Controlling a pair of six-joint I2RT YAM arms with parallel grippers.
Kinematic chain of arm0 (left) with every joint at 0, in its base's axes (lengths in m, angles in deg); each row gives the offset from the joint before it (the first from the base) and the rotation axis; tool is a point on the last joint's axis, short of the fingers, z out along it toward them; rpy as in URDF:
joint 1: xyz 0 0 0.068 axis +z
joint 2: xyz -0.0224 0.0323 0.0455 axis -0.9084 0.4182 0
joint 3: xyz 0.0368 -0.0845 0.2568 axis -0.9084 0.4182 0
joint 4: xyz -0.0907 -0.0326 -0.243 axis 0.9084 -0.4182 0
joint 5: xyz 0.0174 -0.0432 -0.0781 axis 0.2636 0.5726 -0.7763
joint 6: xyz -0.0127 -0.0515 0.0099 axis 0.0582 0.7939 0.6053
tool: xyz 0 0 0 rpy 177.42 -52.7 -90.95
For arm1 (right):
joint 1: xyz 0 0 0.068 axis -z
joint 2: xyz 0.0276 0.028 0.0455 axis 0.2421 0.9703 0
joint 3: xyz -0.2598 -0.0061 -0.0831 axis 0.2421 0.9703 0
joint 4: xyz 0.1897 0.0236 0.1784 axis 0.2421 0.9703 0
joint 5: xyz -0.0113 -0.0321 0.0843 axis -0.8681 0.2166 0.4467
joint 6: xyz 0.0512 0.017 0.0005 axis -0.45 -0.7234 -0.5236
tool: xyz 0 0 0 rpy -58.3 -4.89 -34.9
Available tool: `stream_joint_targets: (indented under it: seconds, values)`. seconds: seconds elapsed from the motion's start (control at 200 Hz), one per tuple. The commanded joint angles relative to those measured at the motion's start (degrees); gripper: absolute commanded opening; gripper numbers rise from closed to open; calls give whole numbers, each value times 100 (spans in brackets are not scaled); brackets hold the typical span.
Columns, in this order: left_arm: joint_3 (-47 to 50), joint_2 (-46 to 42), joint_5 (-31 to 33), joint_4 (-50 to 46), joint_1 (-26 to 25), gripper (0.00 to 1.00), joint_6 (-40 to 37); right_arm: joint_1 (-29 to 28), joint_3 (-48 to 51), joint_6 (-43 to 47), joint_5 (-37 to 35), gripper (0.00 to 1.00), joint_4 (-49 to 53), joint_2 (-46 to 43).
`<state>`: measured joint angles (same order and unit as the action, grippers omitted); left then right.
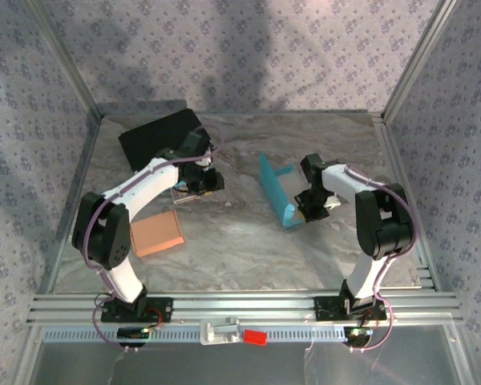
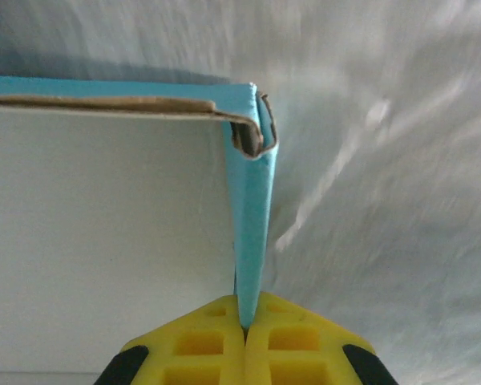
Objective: Fold the paper box
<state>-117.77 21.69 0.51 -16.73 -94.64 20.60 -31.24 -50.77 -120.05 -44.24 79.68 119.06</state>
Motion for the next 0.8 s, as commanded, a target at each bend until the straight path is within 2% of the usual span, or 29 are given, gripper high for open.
stream_joint_targets:
  seconds: [0.0,0.02,0.115,0.175,0.345,0.49,0.575,0.62,0.71,0.795]
  values:
    - [87,98,-563,490,-271,35,364,-419,318,-1675,903,0,-519,7]
    - [82,160,-600,563,-307,35,404,-483,355,-1787,977,0,-645,16]
    - [-46,466,-687,753,-488,35,526,-684,292,-1934,1056,18,-817,84]
    - [-176,660,-749,809,-539,35,577,-719,186,-1802,1023,25,-664,103]
    - [-507,937,-807,899,-551,35,620,-527,-154,-931,778,36,-299,-302]
    - [-774,1071,-810,803,-551,35,598,-393,-882,425,248,40,346,-786]
    - [-884,1120,-761,752,-552,35,587,-331,-1264,1606,10,42,355,-957]
    - [-936,1141,-737,712,-550,35,571,-333,-1527,2526,-43,42,297,-997]
    - [-1058,1186,-708,625,-553,35,546,-443,-1982,4050,298,46,0,-1104]
    - [-1141,1220,-671,552,-541,35,527,-623,-2379,5054,666,53,-89,-1117]
